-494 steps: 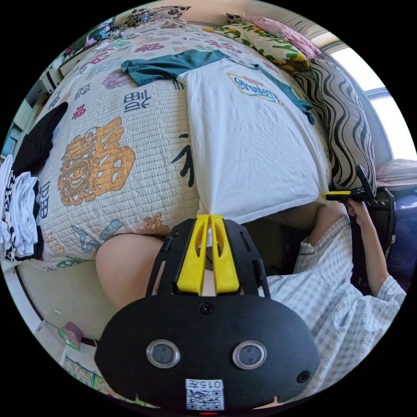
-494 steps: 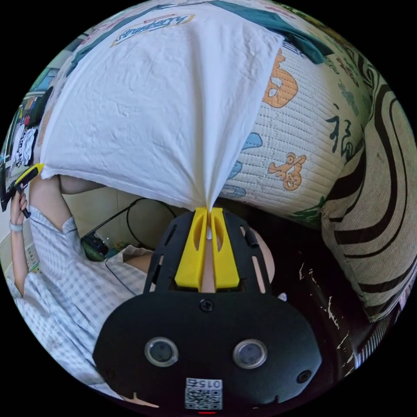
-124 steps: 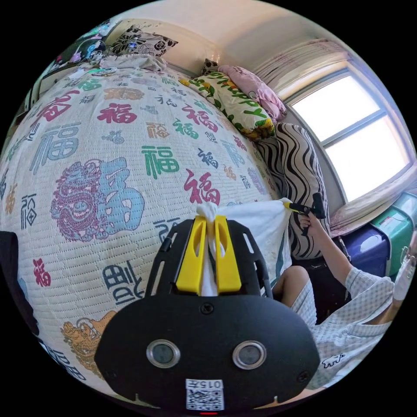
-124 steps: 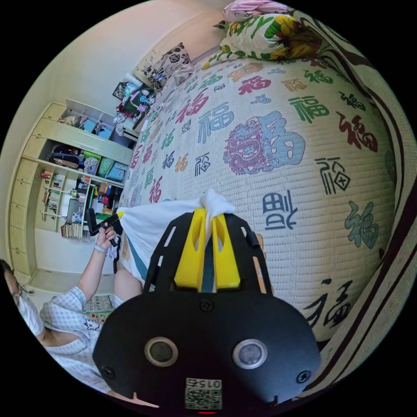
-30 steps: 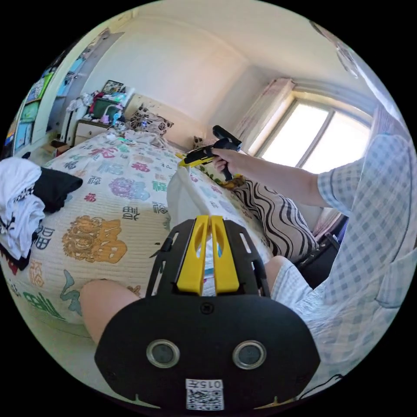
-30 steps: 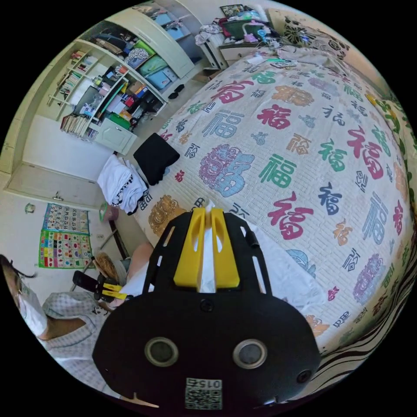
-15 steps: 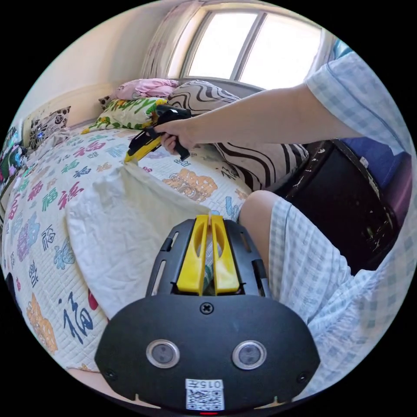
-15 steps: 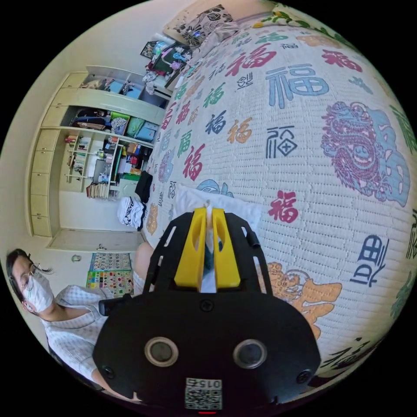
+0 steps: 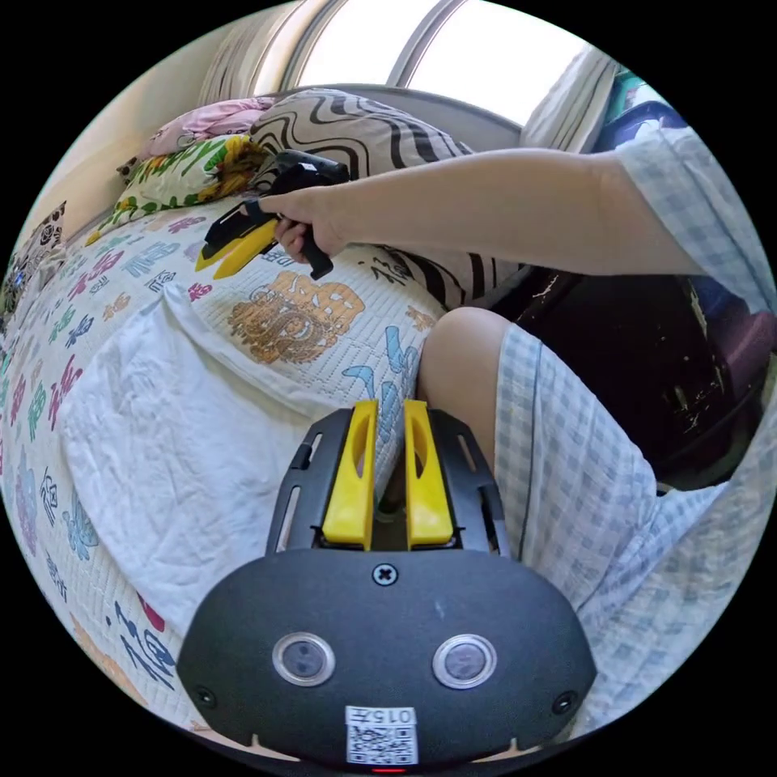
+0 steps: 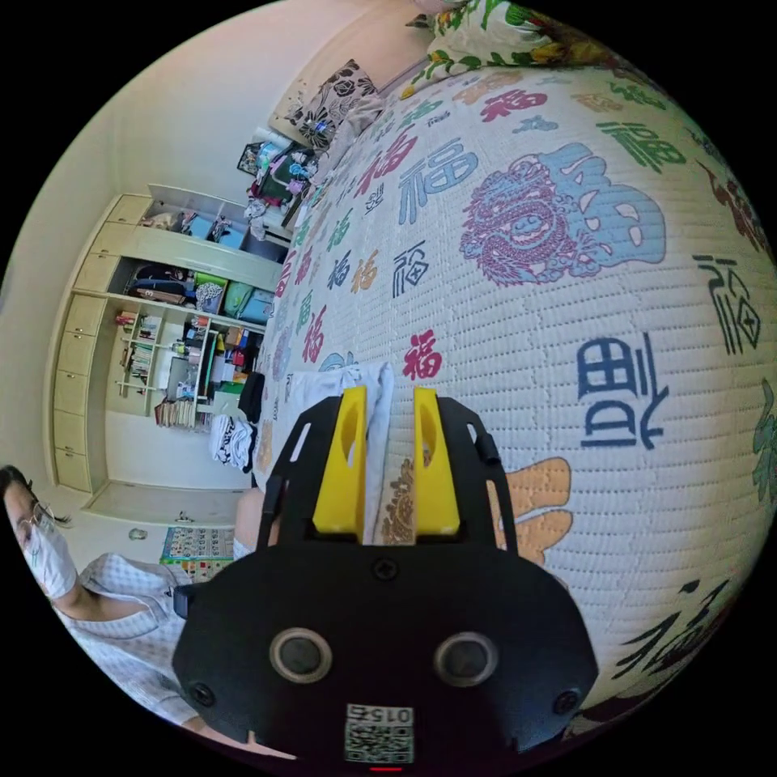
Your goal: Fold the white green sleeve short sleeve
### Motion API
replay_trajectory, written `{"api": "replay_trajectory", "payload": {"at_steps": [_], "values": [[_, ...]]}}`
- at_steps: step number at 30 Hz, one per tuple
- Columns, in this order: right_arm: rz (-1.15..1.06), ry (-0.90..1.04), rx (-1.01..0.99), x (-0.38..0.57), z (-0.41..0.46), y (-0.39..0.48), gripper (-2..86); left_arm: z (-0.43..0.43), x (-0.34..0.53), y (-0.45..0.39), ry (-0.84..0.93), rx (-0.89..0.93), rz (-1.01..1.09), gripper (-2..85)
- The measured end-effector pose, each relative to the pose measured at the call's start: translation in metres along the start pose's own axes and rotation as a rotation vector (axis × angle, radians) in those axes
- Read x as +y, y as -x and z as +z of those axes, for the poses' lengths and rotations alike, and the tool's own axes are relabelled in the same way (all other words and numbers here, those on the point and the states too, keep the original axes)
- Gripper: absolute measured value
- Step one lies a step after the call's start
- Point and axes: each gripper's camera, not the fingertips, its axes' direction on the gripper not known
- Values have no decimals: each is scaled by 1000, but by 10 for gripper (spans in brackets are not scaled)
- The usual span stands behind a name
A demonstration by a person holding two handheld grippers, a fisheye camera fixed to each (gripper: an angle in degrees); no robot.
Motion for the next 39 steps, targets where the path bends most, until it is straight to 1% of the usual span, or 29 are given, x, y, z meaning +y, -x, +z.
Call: {"api": "replay_trajectory", "payload": {"at_steps": [3, 6, 8, 10, 12, 14, 16, 17, 19, 21, 24, 26, 28, 29, 30, 31, 33, 34, 35, 37, 39], "values": [[-56, -16, 63, 6, -13, 9, 121, -13, -3, 13, -69, 50, -6, 57], [-113, -7, 171, 3, -9, 26, 134, -24, -4, 38, -134, 73, -55, 57], [-80, 43, 253, -4, 3, 27, 116, -26, -4, 62, -150, 66, -99, 57], [-37, 85, 292, -9, 6, 17, 100, -28, -1, 79, -150, 44, -122, 56], [-25, 68, 233, -7, -4, 4, 81, -35, 4, 99, -159, 1, -150, 56], [34, -8, 66, 1, -30, -23, 60, -50, 15, 132, -196, -66, -200, 55], [91, -61, -4, 8, -51, -46, 42, -60, 21, 164, -209, -138, -241, 56], [134, -82, 30, 13, -63, -59, 35, -65, 22, 186, -207, -194, -257, 59], [153, -95, 87, 18, -76, -70, 40, -70, 17, 220, -199, -261, -260, 68], [122, -95, 67, 21, -84, -74, 56, -71, 4, 253, -180, -304, -225, 79], [-11, -82, 31, 17, -87, -61, 83, -57, -27, 306, -75, -331, -151, 89], [-111, -32, 140, 8, -79, -39, 85, -41, -47, 344, 11, -310, -105, 85], [-153, 3, 245, 0, -72, -29, 67, -26, -55, 370, 73, -271, -88, 74], [-145, 22, 302, -4, -67, -28, 46, -15, -57, 385, 129, -234, -85, 50], [-142, 34, 312, -6, -66, -28, 38, -10, -58, 392, 163, -220, -85, 30], [-138, 57, 309, -9, -65, -31, 23, -1, -56, 406, 224, -193, -95, 7], [-101, 44, 242, -9, -72, -41, 12, -3, -49, 422, 210, -141, -103, -3], [-62, 18, 166, -8, -80, -51, 7, -11, -43, 431, 171, -131, -123, -6], [-11, -9, 86, -5, -88, -64, 4, -21, -37, 439, 141, -148, -150, -7], [49, -59, 36, 0, -99, -82, 2, -37, -26, 450, 101, -176, -161, -6], [61, -70, 0, 5, -104, -94, 1, -47, -15, 462, 86, -204, -177, -4]]}}
